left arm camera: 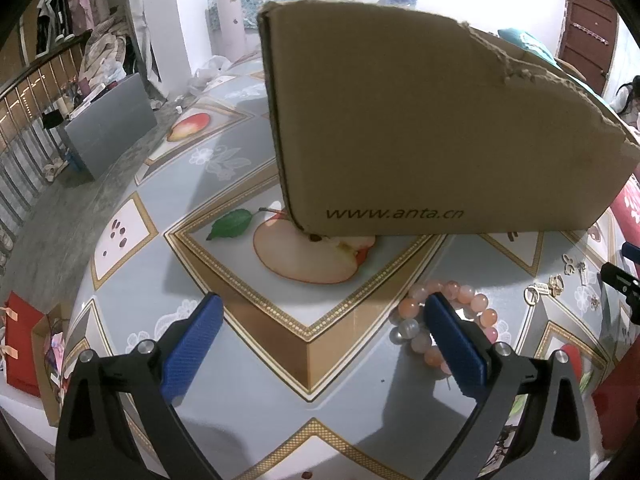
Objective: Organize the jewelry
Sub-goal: 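Move the left gripper toward the small jewelry lying beside the box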
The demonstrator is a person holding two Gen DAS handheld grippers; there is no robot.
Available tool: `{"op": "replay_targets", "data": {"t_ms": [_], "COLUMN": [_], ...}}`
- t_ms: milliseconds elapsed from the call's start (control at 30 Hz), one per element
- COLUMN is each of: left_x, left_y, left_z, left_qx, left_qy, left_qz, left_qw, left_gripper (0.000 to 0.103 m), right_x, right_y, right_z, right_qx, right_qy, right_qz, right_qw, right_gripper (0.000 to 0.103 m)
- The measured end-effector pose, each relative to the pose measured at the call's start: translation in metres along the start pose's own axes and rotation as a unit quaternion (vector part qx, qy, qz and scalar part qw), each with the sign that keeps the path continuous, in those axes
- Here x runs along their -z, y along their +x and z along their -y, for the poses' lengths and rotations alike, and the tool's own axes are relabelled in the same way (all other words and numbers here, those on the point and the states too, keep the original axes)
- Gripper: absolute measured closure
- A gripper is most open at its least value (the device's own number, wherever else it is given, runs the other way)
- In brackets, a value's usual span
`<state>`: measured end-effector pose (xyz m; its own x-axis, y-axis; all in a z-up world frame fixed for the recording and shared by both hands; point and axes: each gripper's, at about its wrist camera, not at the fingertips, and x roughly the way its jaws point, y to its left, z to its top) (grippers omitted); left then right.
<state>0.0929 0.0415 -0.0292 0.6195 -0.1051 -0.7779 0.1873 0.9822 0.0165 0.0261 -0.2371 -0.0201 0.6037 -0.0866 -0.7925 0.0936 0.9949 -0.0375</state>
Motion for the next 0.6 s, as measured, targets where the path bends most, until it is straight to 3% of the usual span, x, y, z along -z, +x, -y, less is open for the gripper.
{"op": "replay_targets", "data": {"t_ms": [167,367,467,600], "left_x": [0.001,-0.001,-0.003,-0.005], "left_y": [0.000,-0.001,-0.015,-0.041], "left_z": [-0.002,-0.005,-0.008,0.003], "left_qx": [0.004,0.000,0.003,0.034], "left_qy": [0.004,0.002,-0.004,0.016], "left_qz": [0.002,0.004,0.035,0.086], "left_qw": [1.0000,1.0000,0.9994,0.9955], "left_gripper": [0.004,0.004,0.004,0.005], "right_x": [-0.007,-0.005,-0.005,-0.010], "right_y": [0.003,0.003,0.001,-0.009], "right_z": [0.001,0.000,-0.001,0.005], "right_qx": [-0.004,-0.004,0.001,-0.044], "right_qy": [-0.004,-0.003,-0.009,0.012], "right_qz": [-0.024,-0.008,-0.001,0.007], "right_qw": [1.000,1.000,1.000,0.999], "right_gripper": [0.008,0.008,0.008,0.008]}}
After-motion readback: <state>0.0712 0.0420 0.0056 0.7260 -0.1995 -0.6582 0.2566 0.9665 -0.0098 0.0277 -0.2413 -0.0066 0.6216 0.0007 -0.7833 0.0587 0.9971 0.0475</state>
